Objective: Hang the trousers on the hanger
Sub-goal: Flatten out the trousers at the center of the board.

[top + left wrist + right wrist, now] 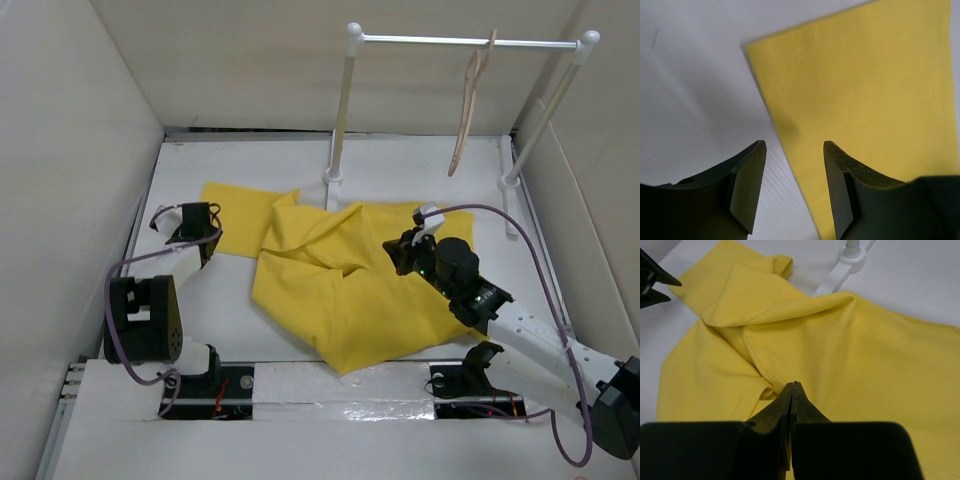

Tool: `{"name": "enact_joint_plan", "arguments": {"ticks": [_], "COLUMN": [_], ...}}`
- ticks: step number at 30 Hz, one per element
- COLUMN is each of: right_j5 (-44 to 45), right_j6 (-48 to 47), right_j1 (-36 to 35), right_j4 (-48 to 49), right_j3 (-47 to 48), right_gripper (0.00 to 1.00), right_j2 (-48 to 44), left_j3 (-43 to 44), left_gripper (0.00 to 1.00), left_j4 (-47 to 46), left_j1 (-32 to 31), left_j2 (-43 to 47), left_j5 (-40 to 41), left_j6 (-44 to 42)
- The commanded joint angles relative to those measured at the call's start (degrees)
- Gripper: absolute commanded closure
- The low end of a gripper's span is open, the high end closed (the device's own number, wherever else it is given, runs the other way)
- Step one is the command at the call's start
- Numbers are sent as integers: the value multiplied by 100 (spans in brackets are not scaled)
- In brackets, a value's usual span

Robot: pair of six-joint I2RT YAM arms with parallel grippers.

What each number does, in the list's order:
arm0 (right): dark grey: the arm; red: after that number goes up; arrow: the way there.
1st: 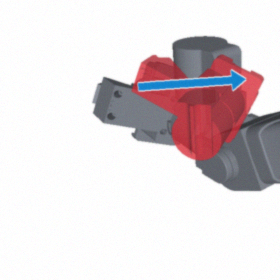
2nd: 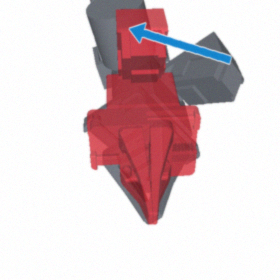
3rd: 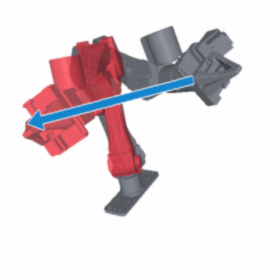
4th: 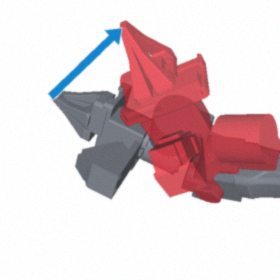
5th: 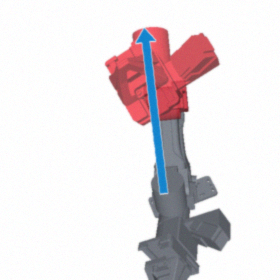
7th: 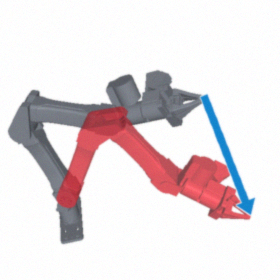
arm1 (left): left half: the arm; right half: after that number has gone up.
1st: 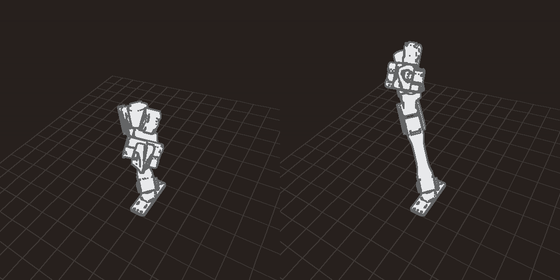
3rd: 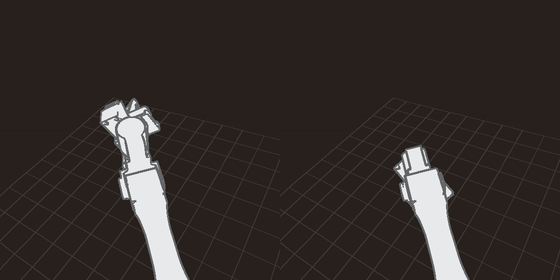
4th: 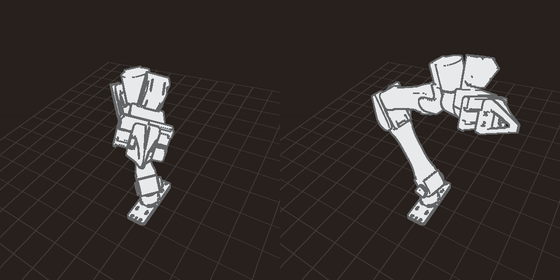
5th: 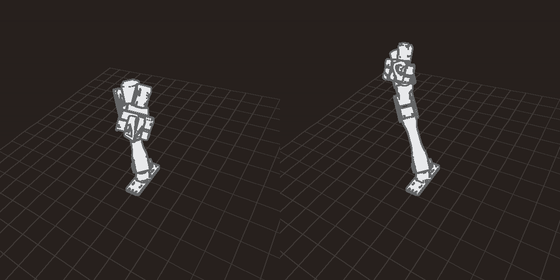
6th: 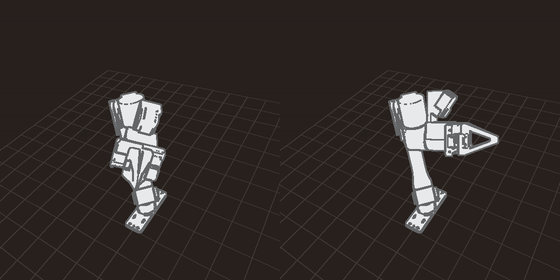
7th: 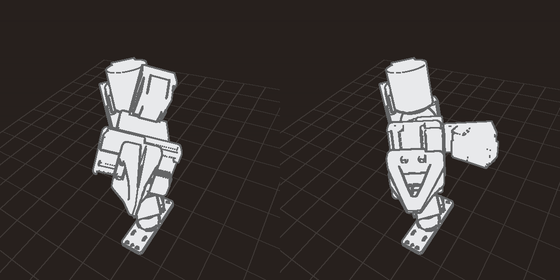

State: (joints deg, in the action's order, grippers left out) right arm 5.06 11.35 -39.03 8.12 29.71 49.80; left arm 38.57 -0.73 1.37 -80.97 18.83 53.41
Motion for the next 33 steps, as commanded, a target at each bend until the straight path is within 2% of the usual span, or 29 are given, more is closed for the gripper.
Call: {"name": "enact_joint_plan", "arguments": {"ticks": [1, 4, 9, 20, 23, 24, 25, 28, 33], "right_j5": [-23, 30, 127, 180, 188, 188, 214, 162, 162], "right_j6": [-72, -72, -72, -37, -37, -37, -37, -28, -37], "right_j1": [-88, -88, -140, -140, -140, -140, -140, -140, -140], "right_j4": [287, 269, 172, 120, 102, 102, 111, 146, 155], "right_j3": [-1, -10, -9, 17, 26, 17, 8, -1, 8], "right_gripper": [100, 100, 100, 99, 100, 99, 99, 99, 99], "right_j2": [-225, -313, -436, -427, -445, -462, -463, -463, -392], "left_j3": [886, 1380, 1724, 2269, 2418, 2436, 2506, 2699, 3814], "left_gripper": [53, 53, 53, 53, 63, 86, 97, 100, 100], "left_j4": [677, 1013, 1295, 1541, 1541, 1524, 1497, 1541, 1760], "left_j1": [100, 101, 171, 294, 425, 426, 478, 531, 531], "left_j2": [-531, -1006, -1325, -2274, -2397, -2406, -2354, -1969, -1089], "left_j5": [725, 981, 1193, 412, 332, 341, 341, 332, 332], "left_j6": [-199, -348, -620, -1192, -1271, -1306, -1350, -1526, -2017]}}
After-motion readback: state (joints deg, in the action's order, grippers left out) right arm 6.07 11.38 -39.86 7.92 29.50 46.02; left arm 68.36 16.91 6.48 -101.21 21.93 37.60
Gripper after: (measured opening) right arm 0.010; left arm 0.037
